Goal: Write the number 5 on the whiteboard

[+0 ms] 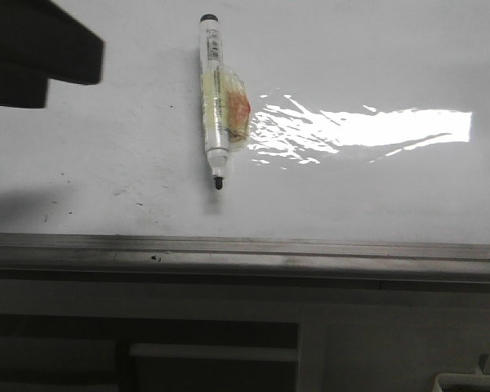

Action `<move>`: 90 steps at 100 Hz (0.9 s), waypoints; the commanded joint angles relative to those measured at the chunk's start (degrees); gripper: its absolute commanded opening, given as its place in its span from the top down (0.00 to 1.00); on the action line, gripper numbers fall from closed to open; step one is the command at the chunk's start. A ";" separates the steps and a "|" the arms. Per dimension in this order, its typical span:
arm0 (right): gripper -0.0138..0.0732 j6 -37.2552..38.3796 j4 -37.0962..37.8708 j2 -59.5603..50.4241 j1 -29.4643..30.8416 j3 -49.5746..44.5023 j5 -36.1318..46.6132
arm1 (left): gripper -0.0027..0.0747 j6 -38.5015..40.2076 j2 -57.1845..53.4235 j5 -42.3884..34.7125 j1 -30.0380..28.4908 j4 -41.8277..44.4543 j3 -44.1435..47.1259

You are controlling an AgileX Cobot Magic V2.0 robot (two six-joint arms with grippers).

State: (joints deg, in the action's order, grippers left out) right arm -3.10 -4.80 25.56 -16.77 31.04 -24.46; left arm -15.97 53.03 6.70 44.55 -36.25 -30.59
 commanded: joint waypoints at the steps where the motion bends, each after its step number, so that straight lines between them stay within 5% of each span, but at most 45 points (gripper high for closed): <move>1: 0.32 -0.75 0.46 0.87 -0.18 2.16 4.35 | 0.45 -0.09 3.94 -12.45 4.33 -4.90 -1.95; 17: 0.32 -0.75 0.46 0.87 -0.18 2.16 4.24 | 0.45 -0.09 11.23 -19.06 6.68 -10.13 -1.95; 70: 0.32 -0.75 0.46 0.87 -0.18 2.16 3.55 | 0.45 -0.09 22.18 -18.68 6.68 -10.40 -8.17; 90: 0.32 -0.75 0.38 0.87 -0.18 2.16 2.15 | 0.68 -0.09 23.70 -16.46 6.68 -10.40 -8.57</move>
State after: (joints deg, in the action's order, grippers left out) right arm -3.10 -4.80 25.68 -16.88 31.04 -25.81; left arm -16.06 76.75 -8.15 51.20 -46.64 -37.67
